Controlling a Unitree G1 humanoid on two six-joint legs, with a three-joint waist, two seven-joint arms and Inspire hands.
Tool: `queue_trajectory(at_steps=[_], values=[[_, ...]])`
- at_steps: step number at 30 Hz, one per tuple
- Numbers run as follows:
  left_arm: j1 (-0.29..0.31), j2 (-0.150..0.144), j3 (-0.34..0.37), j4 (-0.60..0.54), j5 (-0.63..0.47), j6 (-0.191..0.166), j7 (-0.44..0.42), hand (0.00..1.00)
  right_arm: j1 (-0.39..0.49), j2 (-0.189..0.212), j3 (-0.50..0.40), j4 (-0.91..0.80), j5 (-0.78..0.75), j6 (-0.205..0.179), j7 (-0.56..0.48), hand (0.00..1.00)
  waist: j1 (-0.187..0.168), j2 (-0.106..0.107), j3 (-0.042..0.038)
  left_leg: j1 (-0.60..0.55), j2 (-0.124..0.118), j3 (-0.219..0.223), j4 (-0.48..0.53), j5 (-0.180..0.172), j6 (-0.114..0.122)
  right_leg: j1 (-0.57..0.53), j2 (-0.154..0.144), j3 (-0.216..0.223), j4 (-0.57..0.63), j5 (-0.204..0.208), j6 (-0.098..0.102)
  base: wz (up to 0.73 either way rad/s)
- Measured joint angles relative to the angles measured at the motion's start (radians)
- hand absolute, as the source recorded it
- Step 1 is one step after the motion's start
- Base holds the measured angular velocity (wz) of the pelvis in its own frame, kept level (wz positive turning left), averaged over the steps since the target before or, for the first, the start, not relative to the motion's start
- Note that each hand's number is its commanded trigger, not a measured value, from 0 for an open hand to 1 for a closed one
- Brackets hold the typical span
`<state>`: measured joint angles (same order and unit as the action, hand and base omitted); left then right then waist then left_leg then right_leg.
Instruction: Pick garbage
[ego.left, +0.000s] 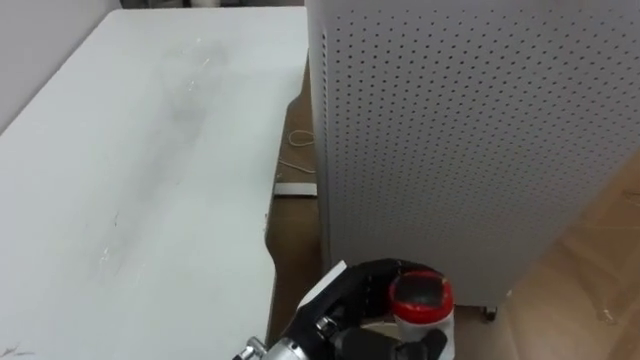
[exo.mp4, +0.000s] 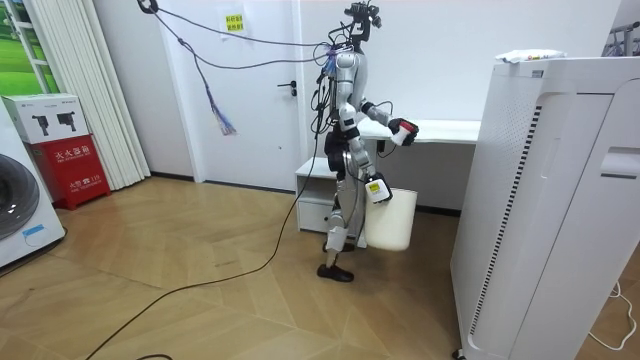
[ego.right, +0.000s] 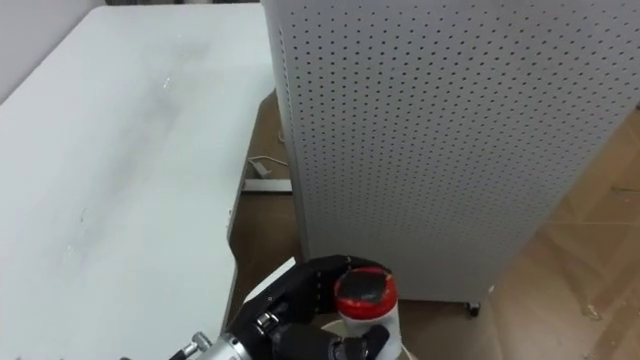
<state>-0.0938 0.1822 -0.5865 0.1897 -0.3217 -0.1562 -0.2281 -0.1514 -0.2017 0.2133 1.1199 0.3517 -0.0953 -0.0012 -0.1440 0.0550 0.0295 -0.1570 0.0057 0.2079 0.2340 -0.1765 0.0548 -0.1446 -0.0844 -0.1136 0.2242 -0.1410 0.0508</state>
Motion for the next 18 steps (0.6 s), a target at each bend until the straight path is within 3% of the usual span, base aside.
queue_trajectory(at_steps=[6,18], values=[[0.0,-0.001,-0.011,0.01,0.0,0.006,-0.004,0.0,0.001,-0.001,0.0,-0.009,-0.004,-0.001,-0.017,1.0,-0.02,0.018,-0.0049,-0.014,0.002,0.009,0.002,0.0,0.0,-0.024,0.0,0.0,0.013,0.0,0.0,-0.04],[0.001,-0.007,-0.019,0.019,0.0,0.006,-0.003,0.0,0.016,0.004,0.001,-0.008,-0.008,0.006,0.005,1.0,-0.04,0.029,-0.0047,-0.005,0.001,0.007,0.003,0.0,0.0,-0.014,-0.001,0.0,0.014,0.0,0.0,0.0]])
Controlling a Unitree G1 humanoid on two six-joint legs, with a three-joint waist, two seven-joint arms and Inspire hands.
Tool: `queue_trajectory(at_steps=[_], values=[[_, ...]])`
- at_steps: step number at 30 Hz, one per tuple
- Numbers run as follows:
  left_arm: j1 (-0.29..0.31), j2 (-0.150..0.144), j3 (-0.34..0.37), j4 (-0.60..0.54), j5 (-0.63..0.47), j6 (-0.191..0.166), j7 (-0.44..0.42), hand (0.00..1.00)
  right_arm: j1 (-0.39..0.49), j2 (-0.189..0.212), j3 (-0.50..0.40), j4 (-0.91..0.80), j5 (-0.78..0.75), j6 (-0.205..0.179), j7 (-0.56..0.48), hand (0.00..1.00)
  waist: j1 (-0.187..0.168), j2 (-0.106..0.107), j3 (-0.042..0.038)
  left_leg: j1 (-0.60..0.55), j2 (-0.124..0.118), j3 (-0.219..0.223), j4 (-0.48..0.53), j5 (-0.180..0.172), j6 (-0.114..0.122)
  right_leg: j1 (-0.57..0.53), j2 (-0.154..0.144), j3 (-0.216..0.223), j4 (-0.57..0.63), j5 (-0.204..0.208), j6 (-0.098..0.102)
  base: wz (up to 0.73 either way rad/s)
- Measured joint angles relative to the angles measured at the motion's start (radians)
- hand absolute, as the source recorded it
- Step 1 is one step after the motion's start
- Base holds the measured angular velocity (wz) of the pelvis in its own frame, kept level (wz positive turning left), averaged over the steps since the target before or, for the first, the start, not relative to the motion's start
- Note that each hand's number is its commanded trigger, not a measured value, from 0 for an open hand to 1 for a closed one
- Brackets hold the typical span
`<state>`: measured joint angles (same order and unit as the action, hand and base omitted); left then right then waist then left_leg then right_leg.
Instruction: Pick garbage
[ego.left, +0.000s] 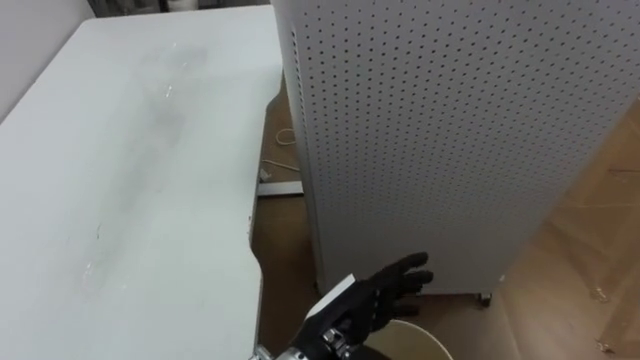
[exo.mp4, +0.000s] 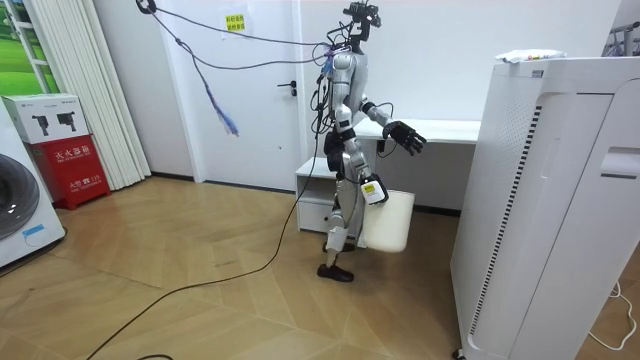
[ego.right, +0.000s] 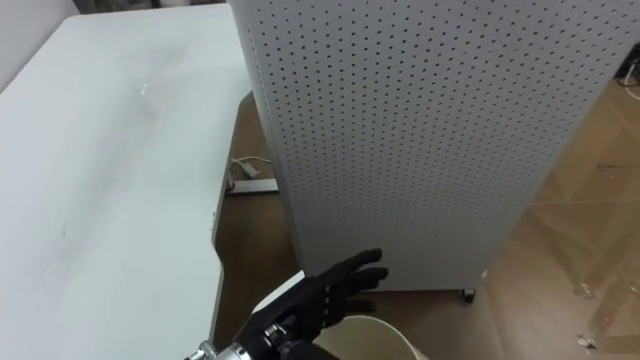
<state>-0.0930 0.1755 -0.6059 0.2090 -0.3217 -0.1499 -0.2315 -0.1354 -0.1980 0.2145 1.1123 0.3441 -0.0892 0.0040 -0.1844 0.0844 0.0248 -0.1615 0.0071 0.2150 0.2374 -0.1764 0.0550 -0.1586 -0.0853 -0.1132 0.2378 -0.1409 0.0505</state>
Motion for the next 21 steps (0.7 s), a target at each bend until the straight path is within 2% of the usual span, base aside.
queue_trajectory(at_steps=[5,13,16,21], values=[[0.001,-0.002,0.0,0.001,0.0,0.001,-0.004,0.0,0.015,-0.018,-0.007,0.0,0.0,0.0,-0.015,1.0,-0.004,0.003,0.0002,0.001,0.0,0.001,0.0,0.0,0.0,-0.001,0.0,0.003,0.0,0.0,0.0,0.0],[0.001,-0.001,0.0,0.0,0.0,0.0,-0.017,0.0,0.018,-0.017,-0.008,-0.002,0.006,0.0,-0.01,1.0,-0.004,0.0,0.0015,0.005,-0.002,0.001,-0.001,0.0,0.0,0.001,-0.001,0.004,0.0,0.0,0.0,0.0],[0.001,0.007,0.0,0.0,0.001,0.0,-0.016,0.0,0.018,-0.016,-0.008,-0.002,0.009,0.0,-0.006,1.0,-0.004,-0.008,0.0017,0.013,-0.004,0.002,-0.002,0.0,0.0,0.008,-0.001,0.011,0.0,-0.003,0.0,-0.04],[0.003,0.017,0.014,-0.023,0.074,-0.002,0.02,0.0,0.039,-0.014,-0.009,-0.002,0.009,-0.005,-0.002,1.0,-0.001,-0.039,-0.0004,0.038,-0.004,0.021,-0.007,0.0,0.0,0.019,0.001,0.031,0.005,-0.01,0.0,-0.07]])
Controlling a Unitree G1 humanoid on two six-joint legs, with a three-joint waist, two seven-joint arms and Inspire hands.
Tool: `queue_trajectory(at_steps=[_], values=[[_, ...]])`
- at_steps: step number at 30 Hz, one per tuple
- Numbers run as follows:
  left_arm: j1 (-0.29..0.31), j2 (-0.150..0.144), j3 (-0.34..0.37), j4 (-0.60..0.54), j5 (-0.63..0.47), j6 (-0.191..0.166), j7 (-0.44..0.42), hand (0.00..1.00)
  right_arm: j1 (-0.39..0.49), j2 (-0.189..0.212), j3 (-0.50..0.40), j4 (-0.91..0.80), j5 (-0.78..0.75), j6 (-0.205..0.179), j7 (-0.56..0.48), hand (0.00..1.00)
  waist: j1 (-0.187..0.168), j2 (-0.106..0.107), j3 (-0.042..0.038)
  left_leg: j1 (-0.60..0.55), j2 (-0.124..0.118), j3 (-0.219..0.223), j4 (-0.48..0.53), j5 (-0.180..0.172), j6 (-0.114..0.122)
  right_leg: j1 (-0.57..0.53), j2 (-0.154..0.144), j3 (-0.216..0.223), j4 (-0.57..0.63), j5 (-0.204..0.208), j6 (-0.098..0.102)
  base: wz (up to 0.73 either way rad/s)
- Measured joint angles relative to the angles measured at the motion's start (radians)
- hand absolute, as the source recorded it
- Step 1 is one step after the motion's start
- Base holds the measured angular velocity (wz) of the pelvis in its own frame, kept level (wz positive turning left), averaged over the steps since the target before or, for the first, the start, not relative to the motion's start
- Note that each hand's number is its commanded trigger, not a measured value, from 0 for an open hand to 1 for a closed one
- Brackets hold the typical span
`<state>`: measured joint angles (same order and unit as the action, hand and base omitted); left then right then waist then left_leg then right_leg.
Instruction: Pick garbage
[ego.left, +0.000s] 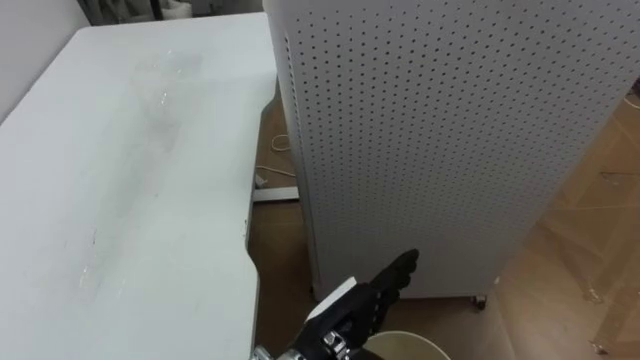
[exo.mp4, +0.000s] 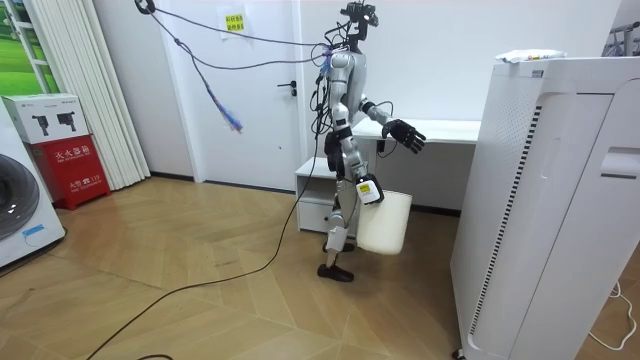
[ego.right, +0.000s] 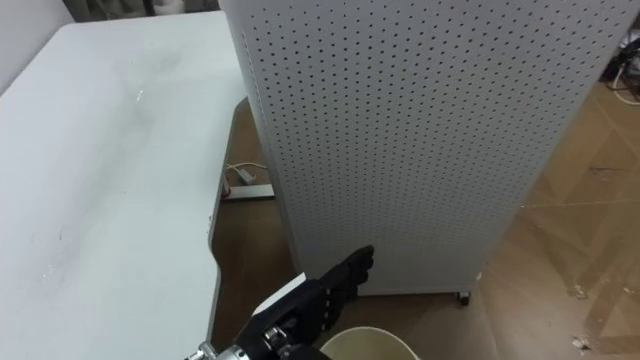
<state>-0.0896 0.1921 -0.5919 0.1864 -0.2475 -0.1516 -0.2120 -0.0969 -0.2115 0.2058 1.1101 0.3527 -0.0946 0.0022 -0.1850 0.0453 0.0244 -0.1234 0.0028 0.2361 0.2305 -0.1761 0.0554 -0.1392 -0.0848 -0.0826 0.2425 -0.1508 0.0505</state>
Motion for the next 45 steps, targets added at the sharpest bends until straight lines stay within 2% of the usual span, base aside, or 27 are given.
queue_trajectory(at_steps=[3,7,9,10,11,13,15,16,18,20,22,23,26,28,29,30,31,33,34,36,37,38,39,40,42,43,45], values=[[-0.001,-0.001,0.022,-0.025,0.085,-0.002,0.036,0.0,0.027,0.006,-0.003,-0.018,0.002,0.0,-0.011,1.0,0.0,-0.015,-0.0017,0.008,0.0,0.008,-0.001,0.0,0.0,-0.003,-0.001,0.009,0.01,0.0,0.0,-0.14],[-0.003,-0.003,0.044,-0.029,0.104,-0.002,0.062,0.0,0.042,0.009,-0.004,-0.02,-0.001,0.0,-0.018,1.0,0.0,-0.03,-0.0032,0.026,-0.001,0.031,-0.001,0.0,0.0,-0.011,-0.001,0.025,0.025,0.0,0.0,-0.2],[0.0,-0.001,0.077,-0.029,0.108,-0.002,0.082,0.0,0.042,0.009,-0.006,-0.023,0.003,0.0,-0.008,1.0,0.026,-0.039,-0.0011,0.048,0.002,0.095,-0.001,-0.008,0.002,-0.038,0.0,0.023,0.062,0.003,-0.004,-0.77],[0.003,0.0,0.085,-0.027,0.113,-0.004,0.09,0.0,0.041,0.01,-0.006,-0.024,0.002,0.0,-0.005,1.0,0.036,-0.04,-0.001,0.055,0.006,0.114,-0.001,-0.013,0.001,-0.048,0.0,0.016,0.073,0.006,-0.008,-1.12],[0.006,0.007,0.098,-0.005,0.126,-0.013,0.104,0.0,0.041,0.012,-0.008,-0.024,0.001,0.0,-0.001,1.0,0.052,-0.04,-0.0011,0.07,0.022,0.149,-0.001,-0.025,-0.002,-0.057,-0.003,-0.018,0.087,0.014,-0.018,-1.04],[0.022,0.013,0.109,0.023,0.178,-0.013,0.126,0.0,0.046,0.015,-0.007,-0.021,0.001,0.0,0.007,1.0,0.053,-0.041,-0.0015,0.091,0.034,0.188,-0.004,-0.034,-0.004,-0.055,-0.006,-0.068,0.084,0.031,-0.029,-0.84],[0.048,0.027,0.115,0.05,0.221,-0.013,0.144,0.0,0.05,0.018,-0.007,-0.013,0.001,0.001,0.014,1.0,0.06,-0.046,-0.0014,0.112,0.053,0.258,-0.009,-0.042,-0.009,-0.051,-0.017,-0.141,0.085,0.047,-0.045,-0.77],[0.059,0.027,0.121,0.053,0.226,-0.012,0.144,0.0,0.05,0.018,-0.007,-0.013,-0.001,0.001,0.016,1.0,0.066,-0.047,-0.0013,0.117,0.057,0.273,-0.006,-0.045,-0.012,-0.052,-0.02,-0.16,0.087,0.051,-0.05,-0.81],[0.07,0.021,0.127,0.136,0.244,-0.029,0.144,0.0,0.051,0.018,-0.007,-0.01,-0.006,0.001,0.023,1.0,0.072,-0.051,-0.002,0.131,0.065,0.294,-0.002,-0.052,-0.022,-0.053,-0.018,-0.167,0.086,0.057,-0.06,-0.53],[0.074,0.018,0.127,0.204,0.276,-0.027,0.143,0.0,0.051,0.019,-0.007,-0.009,-0.009,0.0,0.024,1.0,0.075,-0.059,-0.0018,0.13,0.077,0.304,0.019,-0.061,-0.032,-0.059,-0.011,-0.167,0.087,0.051,-0.069,-0.24],[0.083,0.016,0.127,0.253,0.296,-0.026,0.143,0.0,0.051,0.019,-0.001,-0.001,-0.006,0.0,0.026,1.0,0.08,-0.065,-0.0037,0.125,0.1,0.314,0.059,-0.079,-0.043,-0.065,0.008,-0.17,0.088,0.044,-0.079,-0.27],[0.094,0.023,0.129,0.269,0.3,-0.023,0.145,0.0,0.05,0.02,0.01,0.002,-0.006,-0.001,0.034,1.0,0.087,-0.066,-0.0043,0.122,0.126,0.334,0.1,-0.1,-0.054,-0.066,0.02,-0.172,0.098,0.033,-0.087,-0.43],[0.11,0.031,0.148,0.271,0.3,-0.015,0.144,0.0,0.047,0.022,0.016,0.005,-0.012,-0.005,0.055,1.0,0.105,-0.073,-0.0071,0.099,0.173,0.33,0.241,-0.15,-0.077,-0.093,0.039,-0.154,0.182,-0.03,-0.114,-0.45],[0.112,0.021,0.176,0.272,0.301,-0.013,0.144,0.0,0.047,0.019,0.018,0.006,-0.033,-0.007,0.065,1.0,0.115,-0.075,-0.0097,0.037,0.206,0.253,0.403,-0.141,-0.063,-0.095,0.059,-0.098,0.213,-0.053,-0.123,-0.56],[0.116,0.014,0.188,0.274,0.3,-0.014,0.145,0.0,0.046,0.014,0.018,0.006,-0.048,-0.008,0.071,1.0,0.129,-0.077,-0.005,-0.017,0.209,0.173,0.498,-0.126,-0.035,-0.084,0.071,-0.053,0.215,-0.057,-0.13,-0.58],[0.118,0.011,0.189,0.277,0.3,-0.015,0.145,0.0,0.047,0.013,0.019,0.006,-0.051,-0.008,0.074,1.0,0.136,-0.076,-0.0081,-0.04,0.193,0.14,0.505,-0.134,-0.035,-0.083,0.074,-0.033,0.215,-0.058,-0.131,-0.66],[0.118,0.008,0.189,0.278,0.299,-0.022,0.143,0.0,0.047,0.009,0.018,0.005,-0.052,-0.008,0.073,1.0,0.138,-0.072,-0.0142,-0.081,0.148,0.106,0.483,-0.134,-0.034,-0.083,0.074,0.0,0.213,-0.061,-0.129,-0.57],[0.116,0.0,0.199,0.324,0.295,-0.07,0.144,0.0,0.049,0.013,0.019,0.022,-0.049,-0.014,0.07,1.0,0.154,-0.071,-0.0142,-0.169,0.083,0.061,0.348,-0.121,-0.041,-0.069,0.074,0.036,0.203,-0.066,-0.123,-0.62],[0.116,-0.004,0.202,0.339,0.296,-0.072,0.145,0.0,0.052,0.012,0.021,0.024,-0.049,-0.014,0.064,1.0,0.163,-0.071,-0.0143,-0.188,0.078,0.046,0.3,-0.103,-0.049,-0.066,0.074,0.04,0.206,-0.069,-0.124,-0.56],[0.126,-0.017,0.214,0.381,0.302,-0.073,0.16,0.0,0.066,0.01,0.022,0.026,-0.069,-0.013,0.06,1.0,0.168,-0.07,-0.0165,-0.236,0.073,-0.022,0.166,0.02,-0.048,-0.061,0.07,0.043,0.232,-0.106,-0.101,-0.44],[0.13,-0.02,0.219,0.39,0.304,-0.073,0.162,0.0,0.066,0.009,0.02,0.026,-0.083,-0.013,0.06,1.0,0.166,-0.062,-0.0214,-0.231,0.071,-0.024,0.163,0.038,-0.044,-0.056,0.063,0.029,0.237,-0.12,-0.085,-0.24],[0.133,-0.017,0.224,0.399,0.308,-0.073,0.162,0.0,0.067,0.009,0.018,0.025,-0.095,-0.015,0.058,1.0,0.158,-0.068,-0.0211,-0.221,0.063,-0.022,0.163,0.062,-0.032,-0.048,0.039,-0.006,0.243,-0.138,-0.063,-0.1],[0.134,-0.014,0.23,0.403,0.308,-0.073,0.163,0.0,0.071,0.009,0.016,0.025,-0.096,-0.02,0.058,1.0,0.153,-0.075,-0.0167,-0.211,0.052,-0.027,0.162,0.086,-0.016,-0.034,0.022,-0.027,0.242,-0.149,-0.046,-0.04],[0.135,-0.013,0.233,0.404,0.307,-0.073,0.163,0.0,0.075,0.01,0.013,0.024,-0.097,-0.023,0.058,1.0,0.153,-0.077,-0.0158,-0.211,0.049,-0.027,0.167,0.099,-0.006,-0.031,0.016,-0.035,0.242,-0.156,-0.04,0.06],[0.135,-0.003,0.238,0.419,0.3,-0.081,0.166,0.0,0.083,0.014,0.007,0.021,-0.1,-0.028,0.046,1.0,0.148,-0.093,-0.0175,-0.21,0.026,-0.027,0.178,0.072,0.025,-0.013,-0.01,-0.051,0.229,-0.172,-0.032,0.19],[0.135,-0.002,0.238,0.423,0.301,-0.081,0.166,0.0,0.084,0.014,0.006,0.021,-0.1,-0.028,0.04,1.0,0.15,-0.093,-0.0177,-0.209,0.023,-0.026,0.183,0.065,0.031,-0.007,-0.016,-0.054,0.222,-0.173,-0.03,0.05],[0.142,0.0,0.239,0.423,0.301,-0.081,0.166,0.0,0.091,0.012,0.005,0.017,-0.1,-0.028,0.03,1.0,0.167,-0.093,-0.0158,-0.19,0.007,-0.016,0.21,0.024,0.036,0.021,-0.039,-0.057,0.214,-0.186,-0.01,-0.11]])
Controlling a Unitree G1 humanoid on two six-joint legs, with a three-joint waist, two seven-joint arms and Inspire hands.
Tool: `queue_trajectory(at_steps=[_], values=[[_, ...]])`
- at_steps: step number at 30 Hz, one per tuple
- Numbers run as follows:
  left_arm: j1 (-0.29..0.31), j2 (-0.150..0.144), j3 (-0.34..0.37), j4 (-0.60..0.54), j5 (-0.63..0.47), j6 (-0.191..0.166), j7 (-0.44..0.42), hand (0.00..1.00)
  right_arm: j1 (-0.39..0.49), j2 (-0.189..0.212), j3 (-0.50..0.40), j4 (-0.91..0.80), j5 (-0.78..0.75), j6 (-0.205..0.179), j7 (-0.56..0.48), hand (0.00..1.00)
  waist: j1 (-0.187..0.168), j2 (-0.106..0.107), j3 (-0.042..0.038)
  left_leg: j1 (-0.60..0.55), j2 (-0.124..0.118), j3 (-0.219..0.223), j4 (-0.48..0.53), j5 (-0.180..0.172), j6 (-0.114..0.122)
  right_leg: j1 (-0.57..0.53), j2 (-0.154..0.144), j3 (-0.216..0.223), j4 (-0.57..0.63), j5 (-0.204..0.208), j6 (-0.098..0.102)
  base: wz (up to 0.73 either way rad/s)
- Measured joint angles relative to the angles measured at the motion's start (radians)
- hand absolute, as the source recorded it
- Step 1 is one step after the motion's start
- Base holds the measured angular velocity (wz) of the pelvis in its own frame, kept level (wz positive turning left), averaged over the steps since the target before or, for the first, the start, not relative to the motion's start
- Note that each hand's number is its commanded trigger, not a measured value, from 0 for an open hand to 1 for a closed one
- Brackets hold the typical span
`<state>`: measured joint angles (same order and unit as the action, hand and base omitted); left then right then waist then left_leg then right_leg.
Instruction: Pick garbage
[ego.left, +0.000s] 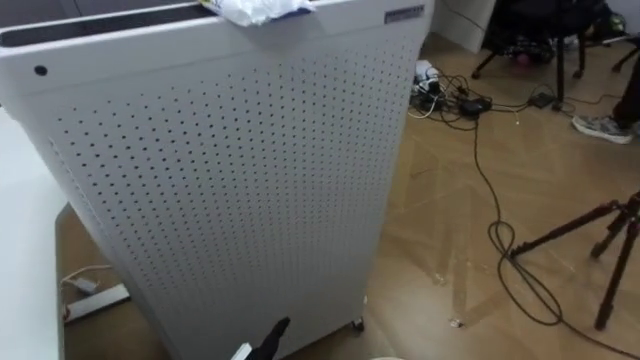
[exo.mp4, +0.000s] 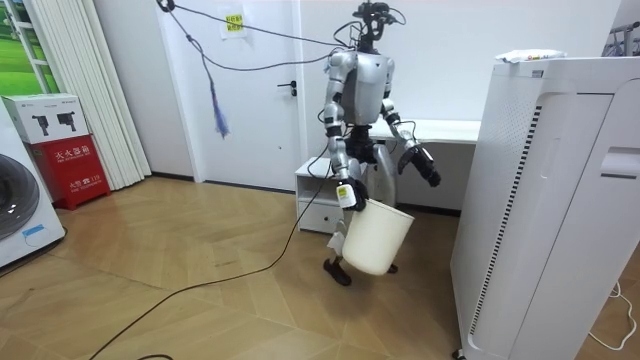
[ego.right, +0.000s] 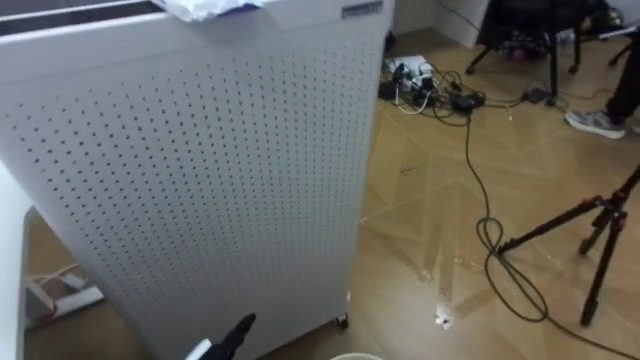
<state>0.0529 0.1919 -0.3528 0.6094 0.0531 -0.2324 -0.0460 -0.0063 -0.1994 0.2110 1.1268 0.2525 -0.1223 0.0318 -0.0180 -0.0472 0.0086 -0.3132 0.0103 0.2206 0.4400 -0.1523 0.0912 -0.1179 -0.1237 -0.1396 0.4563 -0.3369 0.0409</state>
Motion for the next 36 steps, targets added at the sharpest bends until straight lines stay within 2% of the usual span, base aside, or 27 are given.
queue_trajectory(at_steps=[2,4,5,6,7,8,9,10,11,12,13,14,15,16,17,18,20,22,24,26,28,30,31,34,36], values=[[0.0,0.0,0.004,0.0,0.0,-0.006,0.005,0.0,-0.003,0.001,0.001,-0.005,0.0,0.0,-0.006,1.0,0.002,0.005,0.0016,0.009,-0.011,0.007,0.015,-0.032,0.006,0.016,-0.016,-0.004,0.002,-0.013,0.014,-0.02],[-0.001,-0.001,0.01,-0.001,0.0,-0.009,0.018,0.0,-0.007,0.0,0.002,-0.006,-0.003,-0.009,-0.006,1.0,-0.004,0.007,0.002,0.012,-0.029,0.013,0.019,-0.058,0.014,0.009,-0.042,-0.011,0.063,-0.03,0.03,0.06],[-0.001,-0.003,0.01,-0.002,0.0,-0.009,0.021,0.0,-0.001,-0.001,0.002,-0.014,-0.006,-0.012,-0.009,1.0,-0.007,0.011,0.0026,0.019,-0.042,0.01,0.026,-0.076,0.021,-0.016,-0.061,-0.013,0.144,-0.031,0.032,0.22],[-0.001,-0.003,0.01,-0.002,-0.001,-0.01,0.026,0.0,0.007,0.003,0.003,-0.015,-0.005,-0.012,-0.02,1.0,-0.01,0.005,0.0048,0.037,-0.059,0.007,0.031,-0.095,0.027,-0.037,-0.083,-0.014,0.231,-0.03,0.033,0.24],[0.0,-0.003,0.01,-0.004,-0.001,-0.01,0.033,0.0,0.011,0.004,0.003,-0.015,-0.003,-0.012,-0.027,1.0,-0.009,0.001,0.0073,0.045,-0.066,0.007,0.035,-0.105,0.031,-0.047,-0.093,-0.011,0.271,-0.025,0.033,0.18],[0.0,-0.004,0.01,-0.01,0.009,-0.01,0.049,0.0,0.016,0.002,0.0,-0.023,0.005,-0.014,-0.035,1.0,-0.009,0.001,0.0074,0.056,-0.075,0.002,0.047,-0.126,0.037,-0.078,-0.106,0.001,0.357,0.003,0.032,0.19],[-0.001,-0.004,0.011,-0.012,0.019,-0.012,0.067,0.0,0.019,0.002,-0.001,-0.031,0.012,-0.021,-0.042,1.0,-0.008,0.012,0.0036,0.072,-0.077,-0.015,0.044,-0.135,0.041,-0.111,-0.107,0.012,0.425,0.056,0.029,0.23],[-0.002,-0.005,0.012,-0.013,0.022,-0.015,0.077,0.0,0.021,0.003,0.0,-0.036,0.016,-0.024,-0.043,1.0,-0.013,0.017,0.0044,0.082,-0.075,-0.03,0.039,-0.137,0.042,-0.118,-0.103,0.015,0.445,0.064,0.029,0.32],[-0.003,-0.007,0.017,-0.02,0.025,-0.021,0.101,0.0,0.029,0.004,0.0,-0.055,0.017,-0.031,-0.042,1.0,-0.015,0.02,0.0047,0.1,-0.072,-0.052,0.022,-0.137,0.041,-0.133,-0.096,0.013,0.436,0.041,0.035,0.45],[-0.003,0.0,0.017,-0.027,0.025,-0.022,0.122,0.0,0.038,0.003,0.0,-0.076,0.017,-0.039,-0.043,1.0,-0.015,0.025,0.0068,0.108,-0.066,-0.079,0.012,-0.137,0.04,-0.147,-0.071,0.014,0.378,0.013,0.028,0.51],[-0.001,0.003,0.016,-0.034,0.024,-0.022,0.128,0.0,0.045,0.003,0.0,-0.079,0.018,-0.044,-0.044,1.0,-0.016,0.025,0.0076,0.114,-0.065,-0.091,0.006,-0.135,0.037,-0.147,-0.057,0.019,0.331,0.009,0.028,0.59],[0.006,0.011,0.016,-0.052,0.025,-0.022,0.134,0.0,0.051,0.003,0.001,-0.077,0.019,-0.053,-0.048,1.0,-0.009,0.02,0.0075,0.127,-0.065,-0.107,0.002,-0.134,0.035,-0.147,-0.04,0.023,0.21,0.01,0.026,0.48],[0.009,0.013,0.016,-0.058,0.028,-0.022,0.141,0.0,0.052,0.003,0.001,-0.074,0.018,-0.054,-0.053,1.0,-0.008,0.018,0.0079,0.131,-0.067,-0.117,0.002,-0.134,0.035,-0.144,-0.034,0.027,0.149,0.017,0.023,0.6],[0.01,0.017,0.017,-0.066,0.043,-0.021,0.159,0.0,0.049,0.003,0.001,-0.06,0.018,-0.065,-0.056,1.0,-0.009,0.01,0.0066,0.136,-0.076,-0.124,0.001,-0.135,0.034,-0.142,-0.027,0.029,0.03,0.085,0.023,0.75],[0.011,0.018,0.016,-0.072,0.075,-0.02,0.17,0.0,0.045,0.001,0.001,-0.033,0.018,-0.076,-0.062,1.0,-0.017,0.021,0.007,0.145,-0.074,-0.142,-0.005,-0.135,0.024,-0.127,-0.015,0.03,0.01,0.108,0.028,0.75],[0.013,0.019,0.016,-0.087,0.1,-0.02,0.175,0.0,0.039,0.003,0.001,-0.01,0.018,-0.076,-0.065,1.0,-0.003,0.021,0.0069,0.157,-0.071,-0.152,-0.03,-0.131,0.016,-0.105,-0.004,0.029,-0.023,0.109,0.026,0.51],[0.018,0.025,0.019,-0.108,0.155,-0.018,0.197,0.0,0.034,0.005,0.002,-0.003,0.018,-0.078,-0.064,1.0,0.003,0.021,0.0075,0.159,-0.06,-0.169,-0.052,-0.122,0.002,-0.084,0.012,0.025,-0.054,0.122,0.017,0.19],[0.049,0.037,0.038,-0.163,0.243,-0.016,0.203,0.0,0.033,0.005,0.0,0.009,0.017,-0.079,-0.065,1.0,0.006,0.021,0.0077,0.167,-0.047,-0.178,-0.068,-0.117,-0.007,-0.056,0.031,0.022,-0.102,0.137,0.01,0.14],[0.08,0.065,0.038,-0.26,0.327,-0.017,0.215,0.0,0.028,0.005,-0.001,0.04,0.017,-0.083,-0.067,1.0,0.005,0.022,0.0087,0.183,-0.038,-0.199,-0.082,-0.111,-0.017,-0.016,0.046,0.001,-0.148,0.15,0.002,0.22],[0.081,0.071,0.038,-0.266,0.361,-0.017,0.226,0.0,0.025,0.005,-0.006,0.068,0.017,-0.085,-0.072,1.0,0.004,0.026,0.0119,0.204,-0.033,-0.201,-0.101,-0.107,-0.024,0.006,0.053,-0.001,-0.165,0.157,-0.002,0.13],[0.082,0.09,0.038,-0.307,0.402,-0.017,0.243,0.0,0.016,0.005,-0.008,0.075,0.017,-0.087,-0.073,1.0,0.006,0.027,0.0127,0.205,-0.026,-0.208,-0.11,-0.103,-0.03,0.007,0.059,-0.005,-0.172,0.164,-0.009,0.0],[0.101,0.129,0.038,-0.404,0.425,-0.018,0.263,0.0,0.016,0.004,-0.011,0.076,0.016,-0.087,-0.073,1.0,0.013,0.029,0.0136,0.204,-0.017,-0.214,-0.122,-0.095,-0.042,0.015,0.072,-0.013,-0.201,0.185,-0.019,-0.02],[0.104,0.136,0.038,-0.421,0.437,-0.019,0.273,0.0,0.016,0.004,-0.016,0.077,0.015,-0.087,-0.074,1.0,0.018,0.031,0.0148,0.202,-0.017,-0.216,-0.121,-0.094,-0.044,0.014,0.074,-0.013,-0.202,0.188,-0.021,0.0],[0.117,0.151,0.039,-0.529,0.495,-0.038,0.33,0.0,0.01,0.003,-0.036,0.118,0.016,-0.087,-0.08,1.0,0.039,0.034,0.0168,0.198,-0.017,-0.223,-0.119,-0.089,-0.053,0.014,0.082,-0.016,-0.207,0.192,-0.026,0.06],[0.117,0.158,0.044,-0.604,0.511,-0.067,0.383,0.0,-0.003,0.003,-0.036,0.145,0.015,-0.085,-0.085,1.0,0.053,0.036,0.0176,0.201,-0.013,-0.227,-0.119,-0.084,-0.059,0.022,0.088,-0.015,-0.217,0.196,-0.033,0.02]])
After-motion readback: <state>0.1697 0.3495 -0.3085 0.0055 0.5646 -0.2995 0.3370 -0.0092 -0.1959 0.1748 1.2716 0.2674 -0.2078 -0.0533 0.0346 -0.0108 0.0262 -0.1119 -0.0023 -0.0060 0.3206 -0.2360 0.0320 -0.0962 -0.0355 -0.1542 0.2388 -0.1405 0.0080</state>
